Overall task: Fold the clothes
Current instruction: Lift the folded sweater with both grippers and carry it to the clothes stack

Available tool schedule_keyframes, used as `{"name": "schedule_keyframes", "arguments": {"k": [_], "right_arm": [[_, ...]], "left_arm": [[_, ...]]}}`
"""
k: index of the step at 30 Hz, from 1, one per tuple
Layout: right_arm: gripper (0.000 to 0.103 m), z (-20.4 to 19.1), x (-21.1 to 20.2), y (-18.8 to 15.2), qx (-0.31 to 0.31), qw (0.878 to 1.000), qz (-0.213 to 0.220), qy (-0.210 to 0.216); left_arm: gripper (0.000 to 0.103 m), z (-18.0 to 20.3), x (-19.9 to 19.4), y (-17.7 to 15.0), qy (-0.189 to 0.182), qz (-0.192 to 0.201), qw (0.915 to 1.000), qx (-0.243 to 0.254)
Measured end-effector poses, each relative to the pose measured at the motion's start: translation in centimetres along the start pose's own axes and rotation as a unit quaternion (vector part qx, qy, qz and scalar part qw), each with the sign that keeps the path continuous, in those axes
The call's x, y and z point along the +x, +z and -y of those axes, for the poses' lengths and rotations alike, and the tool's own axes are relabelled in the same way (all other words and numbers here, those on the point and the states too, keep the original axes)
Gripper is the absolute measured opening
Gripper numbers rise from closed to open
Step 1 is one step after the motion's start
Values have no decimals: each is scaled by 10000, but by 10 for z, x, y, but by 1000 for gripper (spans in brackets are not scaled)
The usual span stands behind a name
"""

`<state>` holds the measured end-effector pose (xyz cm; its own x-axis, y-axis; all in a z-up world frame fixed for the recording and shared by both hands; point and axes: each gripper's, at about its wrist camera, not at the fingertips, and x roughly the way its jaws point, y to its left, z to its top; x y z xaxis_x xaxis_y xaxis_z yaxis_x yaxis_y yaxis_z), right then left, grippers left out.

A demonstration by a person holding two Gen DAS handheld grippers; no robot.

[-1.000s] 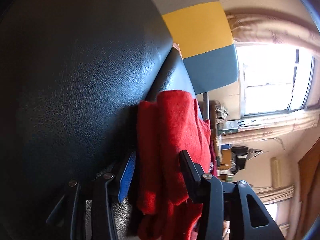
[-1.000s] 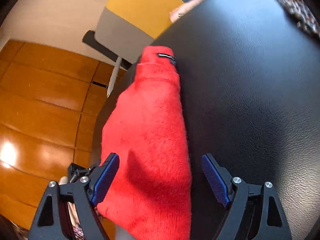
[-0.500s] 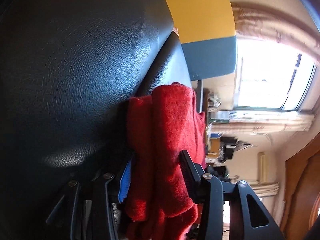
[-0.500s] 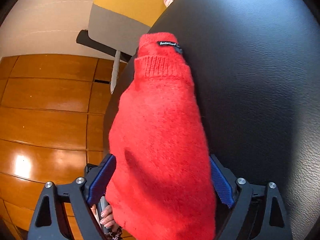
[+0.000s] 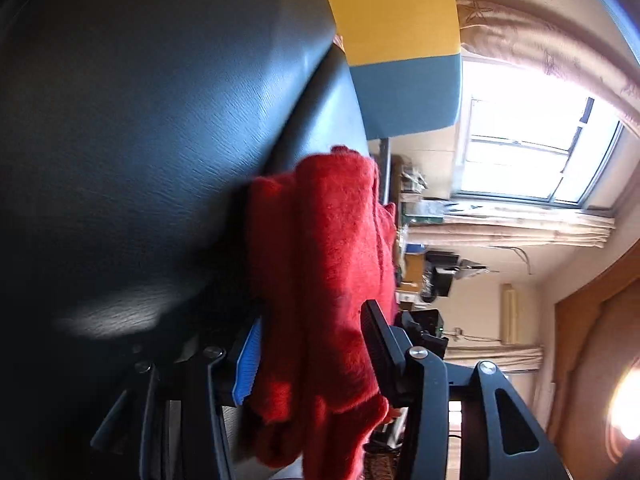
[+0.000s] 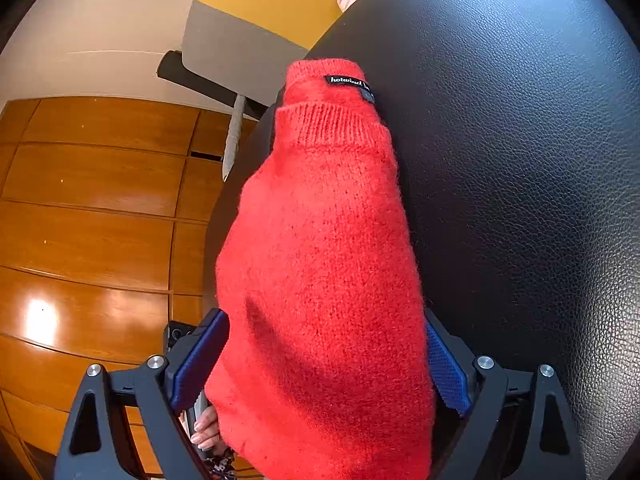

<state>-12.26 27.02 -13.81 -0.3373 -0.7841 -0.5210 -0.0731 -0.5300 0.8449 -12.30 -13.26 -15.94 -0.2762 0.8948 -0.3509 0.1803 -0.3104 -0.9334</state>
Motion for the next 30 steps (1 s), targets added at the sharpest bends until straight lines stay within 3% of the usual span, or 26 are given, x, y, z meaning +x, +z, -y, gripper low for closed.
{"name": "schedule_keyframes", "arguments": {"k": [8, 12, 21, 25, 30], "right_arm": [[99, 1, -1, -6, 44, 10000, -30, 2], [102, -7, 0, -10, -110, 9999, -27, -70], [100, -8, 1, 4, -60, 9999, -64, 107], [100, -10, 4, 4, -103, 9999, -67, 70], [101, -12, 9, 2, -104, 9999, -66, 80]], "left_arm": [[48, -6, 20, 12, -502, -109, 9979, -383], [48, -8, 17, 15, -497, -100, 9983, -273], [47, -14, -3, 27, -661, -260, 9972, -251], [47, -13, 12, 33, -584, -560, 9964, -270], [47, -15, 31, 37, -759, -782, 9934, -350]]}}
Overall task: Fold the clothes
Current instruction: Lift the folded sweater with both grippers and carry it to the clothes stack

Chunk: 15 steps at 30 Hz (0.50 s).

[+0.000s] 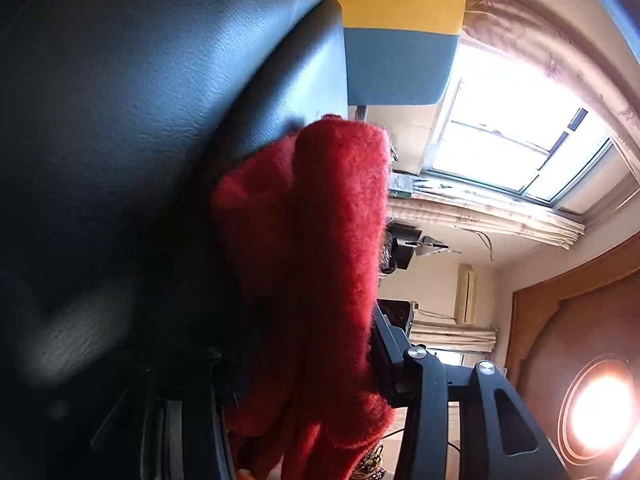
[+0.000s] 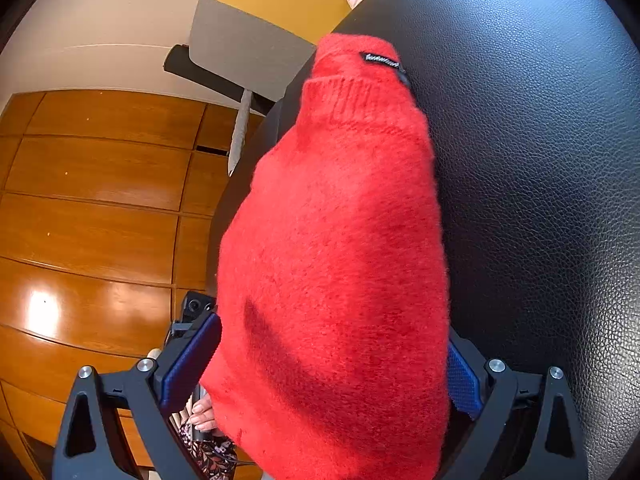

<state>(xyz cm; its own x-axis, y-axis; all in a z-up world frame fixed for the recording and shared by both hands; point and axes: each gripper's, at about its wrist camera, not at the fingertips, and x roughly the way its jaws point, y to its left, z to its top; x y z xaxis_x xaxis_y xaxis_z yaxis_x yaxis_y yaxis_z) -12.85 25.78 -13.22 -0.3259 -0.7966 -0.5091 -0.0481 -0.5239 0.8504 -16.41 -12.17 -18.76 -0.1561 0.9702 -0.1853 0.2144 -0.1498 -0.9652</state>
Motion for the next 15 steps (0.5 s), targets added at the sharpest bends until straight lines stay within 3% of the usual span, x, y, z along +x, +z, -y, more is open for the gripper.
{"name": "schedule_keyframes", "arguments": {"k": [5, 7, 10, 15], "right_arm": [[101, -4, 2, -2, -131, 9998, 39, -110], [96, -7, 1, -5, -292, 9991, 89, -310], [75, -9, -1, -8, -504, 9966, 174, -626], [53, 8, -13, -7, -153, 9986, 358, -361]], "left_arm": [[46, 2, 2, -3, 85, 124, 9998, 99], [44, 6, 1, -7, 235, 247, 9991, 240], [39, 14, 1, -13, 481, 345, 9969, 523], [33, 24, 0, -23, 698, 449, 9937, 750]]}}
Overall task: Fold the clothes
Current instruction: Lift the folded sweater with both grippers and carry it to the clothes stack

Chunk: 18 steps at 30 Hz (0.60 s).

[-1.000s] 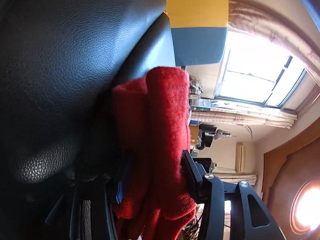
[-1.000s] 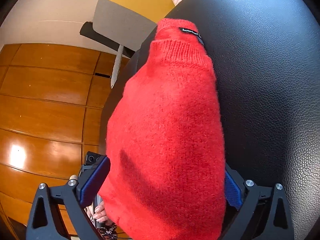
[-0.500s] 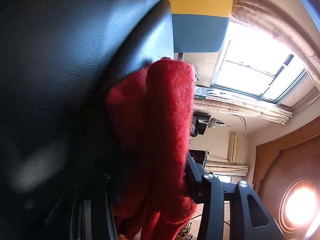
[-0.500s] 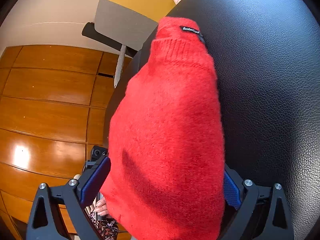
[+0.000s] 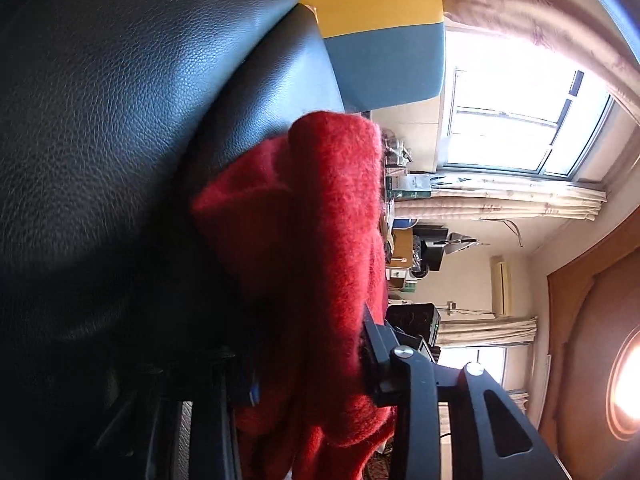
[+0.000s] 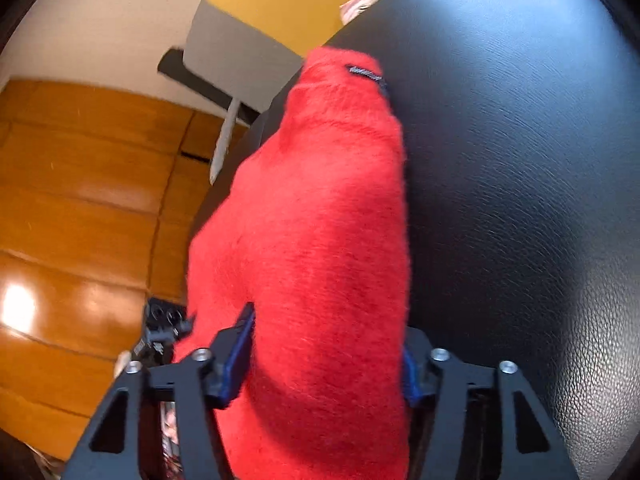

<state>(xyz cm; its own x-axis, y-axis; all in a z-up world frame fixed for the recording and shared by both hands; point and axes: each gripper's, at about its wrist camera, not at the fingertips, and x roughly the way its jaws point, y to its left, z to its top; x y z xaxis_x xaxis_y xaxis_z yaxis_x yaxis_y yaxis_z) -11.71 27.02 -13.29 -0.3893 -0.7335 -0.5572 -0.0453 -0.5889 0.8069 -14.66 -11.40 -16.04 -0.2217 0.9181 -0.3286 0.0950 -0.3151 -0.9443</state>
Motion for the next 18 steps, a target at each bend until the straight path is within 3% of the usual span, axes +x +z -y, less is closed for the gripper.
{"name": "schedule_keyframes", "arguments": {"k": [6, 13, 18], "right_arm": [[42, -26, -14, -4, -508, 9986, 116, 117], [41, -63, -30, -12, -816, 9945, 115, 642], [41, -110, -36, -17, -1281, 9864, 22, 1030]], "left_arm": [[29, 8, -18, -17, -55, 200, 9997, 142], [29, 25, -63, -53, -474, 644, 9963, 325], [29, 53, -118, -78, -520, 1108, 9908, 581]]}}
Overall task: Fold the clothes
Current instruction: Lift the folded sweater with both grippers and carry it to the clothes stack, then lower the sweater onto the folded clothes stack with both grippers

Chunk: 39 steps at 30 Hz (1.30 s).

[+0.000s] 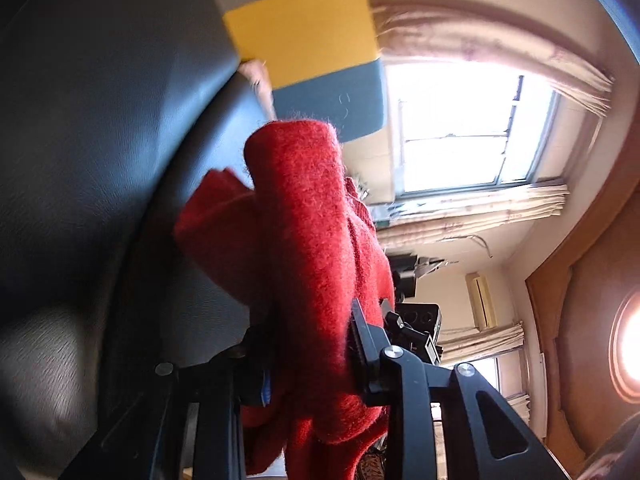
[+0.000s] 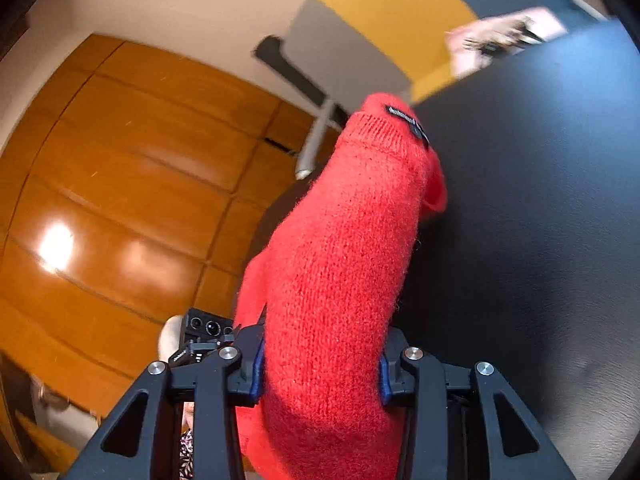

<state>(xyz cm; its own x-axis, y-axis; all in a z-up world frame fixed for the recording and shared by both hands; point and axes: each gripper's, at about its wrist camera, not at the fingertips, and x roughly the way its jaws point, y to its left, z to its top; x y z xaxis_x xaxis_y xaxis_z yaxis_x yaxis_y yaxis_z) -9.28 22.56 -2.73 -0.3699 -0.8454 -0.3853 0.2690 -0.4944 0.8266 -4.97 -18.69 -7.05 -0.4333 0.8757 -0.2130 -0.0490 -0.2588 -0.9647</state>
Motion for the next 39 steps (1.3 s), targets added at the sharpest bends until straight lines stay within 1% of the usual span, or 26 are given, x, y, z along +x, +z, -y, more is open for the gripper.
{"name": "schedule_keyframes", "arguments": {"k": [3, 6, 9, 11, 12, 15, 16, 18, 19, 20, 22, 24, 25, 28, 29, 31, 33, 35, 37, 38, 39], "right_arm": [[41, -34, 10, 5, -300, 9989, -148, 313], [41, -74, 33, 9, -650, 9948, -417, 657], [41, -121, 70, 12, -1006, 9857, -799, 1088], [41, -157, 102, 11, -1252, 9766, -1081, 1375], [41, -177, 120, 10, -1369, 9711, -1232, 1519], [41, -238, 180, 0, -1664, 9527, -1682, 1905], [41, -261, 202, -5, -1755, 9461, -1822, 2023], [41, -308, 249, -18, -1937, 9309, -2112, 2265], [41, -332, 274, -27, -2018, 9228, -2261, 2380], [41, -350, 293, -35, -2070, 9168, -2370, 2460], [41, -387, 335, -55, -2137, 9044, -2619, 2605], [41, -419, 385, -72, -2167, 8946, -2843, 2681], [41, -431, 404, -82, -2180, 8907, -2948, 2688], [41, -462, 449, -110, -2293, 8815, -3149, 2669], [41, -470, 461, -117, -2345, 8794, -3193, 2639], [41, -479, 482, -129, -2427, 8769, -3267, 2559], [42, -479, 496, -143, -2553, 8744, -3321, 2448], [43, -473, 507, -155, -2644, 8756, -3317, 2309], [45, -471, 520, -161, -2801, 8782, -3240, 2131], [49, -473, 529, -165, -2969, 8784, -3145, 2033], [51, -476, 533, -167, -3054, 8787, -3074, 2002]], "left_arm": [[29, 21, -39, -7, 67, 334, 9993, 166], [29, 47, -96, -20, 291, 880, 9949, 388], [29, 66, -157, -35, 534, 1455, 9866, 516], [29, 78, -212, -49, 706, 1978, 9762, 545], [29, 82, -233, -55, 772, 2166, 9717, 536], [29, 97, -312, -72, 1122, 2793, 9522, 524], [29, 102, -341, -77, 1270, 3006, 9439, 508], [29, 111, -382, -86, 1483, 3360, 9289, 472], [29, 114, -406, -92, 1596, 3552, 9200, 439], [29, 117, -432, -97, 1711, 3749, 9103, 402], [29, 119, -478, -107, 1875, 4066, 8935, 342], [29, 114, -516, -114, 1979, 4306, 8803, 217], [29, 111, -533, -117, 2025, 4417, 8739, 149], [29, 95, -565, -122, 2139, 4642, 8594, -155], [29, 93, -561, -119, 2143, 4688, 8565, -264], [29, 75, -573, -121, 2155, 4774, 8505, -485], [30, 56, -582, -123, 2130, 4823, 8472, -654], [30, 34, -591, -128, 2050, 4904, 8431, -813], [33, 11, -600, -132, 1969, 4984, 8387, -972], [34, 1, -607, -144, 1774, 5043, 8387, -1040], [35, -6, -606, -154, 1486, 5144, 8372, -1118]]}}
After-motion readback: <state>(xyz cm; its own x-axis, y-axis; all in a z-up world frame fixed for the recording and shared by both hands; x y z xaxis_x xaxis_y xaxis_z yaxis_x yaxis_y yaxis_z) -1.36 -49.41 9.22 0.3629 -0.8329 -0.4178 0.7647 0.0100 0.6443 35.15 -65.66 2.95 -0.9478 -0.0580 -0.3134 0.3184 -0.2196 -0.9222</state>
